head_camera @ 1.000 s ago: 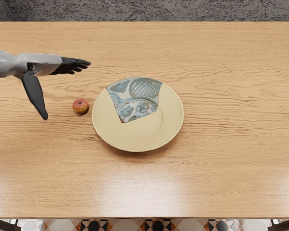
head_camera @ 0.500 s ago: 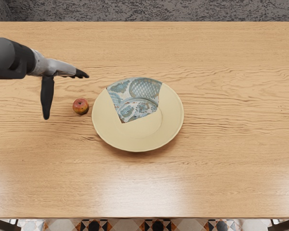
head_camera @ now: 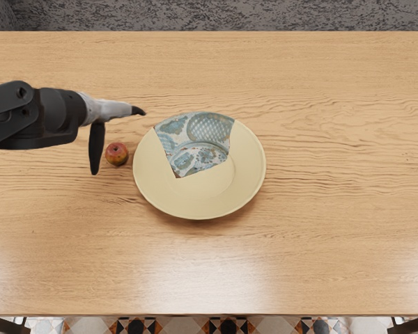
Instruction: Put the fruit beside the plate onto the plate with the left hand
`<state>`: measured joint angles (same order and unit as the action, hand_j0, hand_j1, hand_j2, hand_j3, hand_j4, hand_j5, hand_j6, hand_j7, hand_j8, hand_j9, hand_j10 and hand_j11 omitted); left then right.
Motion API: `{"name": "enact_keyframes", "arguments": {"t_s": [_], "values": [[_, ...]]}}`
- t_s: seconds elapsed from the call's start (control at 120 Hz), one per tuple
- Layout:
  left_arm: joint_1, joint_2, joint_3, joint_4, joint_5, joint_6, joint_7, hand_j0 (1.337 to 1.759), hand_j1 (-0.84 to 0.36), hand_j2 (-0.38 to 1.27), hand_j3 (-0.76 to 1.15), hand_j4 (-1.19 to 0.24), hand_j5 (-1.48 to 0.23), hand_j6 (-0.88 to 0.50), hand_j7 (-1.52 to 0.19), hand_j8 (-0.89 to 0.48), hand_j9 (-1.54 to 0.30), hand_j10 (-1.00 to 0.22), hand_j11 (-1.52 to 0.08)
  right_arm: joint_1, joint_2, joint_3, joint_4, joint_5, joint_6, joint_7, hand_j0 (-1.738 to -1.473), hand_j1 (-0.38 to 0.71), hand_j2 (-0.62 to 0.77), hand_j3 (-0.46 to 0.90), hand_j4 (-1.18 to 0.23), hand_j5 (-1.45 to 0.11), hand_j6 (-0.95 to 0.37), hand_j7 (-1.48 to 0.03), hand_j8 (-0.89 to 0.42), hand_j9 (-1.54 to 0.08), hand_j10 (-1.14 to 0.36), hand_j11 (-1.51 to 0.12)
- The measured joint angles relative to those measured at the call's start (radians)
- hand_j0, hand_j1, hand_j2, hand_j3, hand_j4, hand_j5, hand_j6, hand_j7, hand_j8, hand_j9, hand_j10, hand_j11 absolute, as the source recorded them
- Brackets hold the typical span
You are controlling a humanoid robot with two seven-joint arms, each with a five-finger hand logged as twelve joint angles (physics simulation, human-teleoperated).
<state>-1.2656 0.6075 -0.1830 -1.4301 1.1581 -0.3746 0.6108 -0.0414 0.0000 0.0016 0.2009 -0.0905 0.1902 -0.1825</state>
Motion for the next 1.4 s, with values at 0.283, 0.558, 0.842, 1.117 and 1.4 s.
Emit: {"name": "enact_keyframes", "arguments": {"t_s": [0.283,0.558,0.842,1.117,1.4], "values": [[0.044,-0.017,0.009,0.005,0.064,0.083,0.0,1.658,0.2,0.03,0.0,-0.13,-0.17,-0.13,-0.17,-0.13,-0.17,-0.13,-0.17,0.0,0.0,0.0,0.0,0.0,0.0,0.0,-1.658,-0.33,0.0,0.0,-0.01,-0.02,-0.01,-0.02,-0.01,-0.02,-0.01,-0.02],[0.087,-0.015,0.048,0.001,0.152,0.217,0.0,1.658,0.1,0.04,0.0,-0.22,-0.28,-0.22,-0.28,-0.22,-0.28,-0.22,-0.28,0.0,0.0,0.0,0.0,0.0,0.0,0.0,-1.658,-0.33,0.0,0.0,-0.01,-0.02,-0.01,-0.02,-0.01,-0.02,-0.01,-0.02],[0.139,-0.016,0.061,0.003,0.206,0.281,0.0,1.658,0.07,0.05,0.0,-0.24,-0.31,-0.24,-0.31,-0.24,-0.31,-0.24,-0.31,0.0,0.0,0.0,0.001,0.0,0.0,0.0,-1.658,-0.33,0.0,0.0,-0.01,-0.02,-0.01,-0.02,-0.01,-0.02,-0.01,-0.02],[0.144,-0.075,0.08,0.031,0.223,0.296,0.0,1.658,0.06,0.05,0.0,-0.24,-0.31,-0.24,-0.31,-0.24,-0.31,-0.24,-0.31,0.0,0.0,0.0,0.0,0.0,0.0,0.0,-1.658,-0.33,0.0,0.0,-0.01,-0.02,-0.01,-0.02,-0.01,-0.02,-0.01,-0.02],[0.153,-0.075,0.09,0.067,0.229,0.298,0.0,1.658,0.04,0.05,0.0,-0.26,-0.34,-0.26,-0.34,-0.26,-0.34,-0.26,-0.34,0.0,0.0,0.0,0.0,0.0,0.0,0.0,-1.658,-0.33,0.0,0.0,-0.01,-0.02,-0.01,-0.02,-0.01,-0.02,-0.01,-0.02]]}}
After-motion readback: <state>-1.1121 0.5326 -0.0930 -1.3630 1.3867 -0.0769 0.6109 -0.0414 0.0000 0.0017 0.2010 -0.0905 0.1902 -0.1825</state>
